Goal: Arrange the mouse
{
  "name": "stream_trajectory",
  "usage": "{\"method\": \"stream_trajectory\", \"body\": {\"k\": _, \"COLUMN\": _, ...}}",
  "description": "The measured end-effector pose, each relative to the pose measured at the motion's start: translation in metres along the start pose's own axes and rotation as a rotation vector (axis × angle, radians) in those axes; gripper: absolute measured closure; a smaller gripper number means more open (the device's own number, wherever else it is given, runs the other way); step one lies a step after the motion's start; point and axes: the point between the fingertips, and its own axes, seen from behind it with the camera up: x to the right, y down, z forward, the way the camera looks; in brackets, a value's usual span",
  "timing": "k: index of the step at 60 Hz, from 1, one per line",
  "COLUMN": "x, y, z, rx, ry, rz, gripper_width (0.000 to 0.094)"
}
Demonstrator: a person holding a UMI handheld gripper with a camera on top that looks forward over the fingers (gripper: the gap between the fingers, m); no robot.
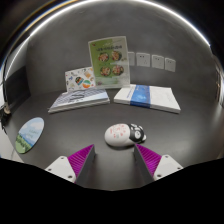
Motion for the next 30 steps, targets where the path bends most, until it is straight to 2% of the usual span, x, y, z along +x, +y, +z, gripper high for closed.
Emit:
{"method": "stream_trajectory", "body": {"k": 20, "x": -0.002, "y": -0.053, "z": 0.081, "rx": -0.031, "ry": 0.041, "rz": 0.001, "gripper_width": 0.0120}}
{"method": "stream_trajectory", "body": {"k": 21, "x": -0.001, "y": -0.054, "z": 0.082, "rx": -0.031, "ry": 0.048, "rz": 0.006, "gripper_width": 0.0095}}
{"method": "stream_trajectory", "body": {"k": 26, "x": 0.004, "y": -0.057, "z": 0.087, "rx": -0.022, "ry": 0.083, "rz": 0.032, "gripper_width": 0.0358}}
{"method": "stream_trajectory", "body": {"k": 30, "x": 0.005, "y": -0.056, "z": 0.086, "rx": -0.026, "ry": 0.091, "rz": 0.044, "gripper_width": 0.0403}}
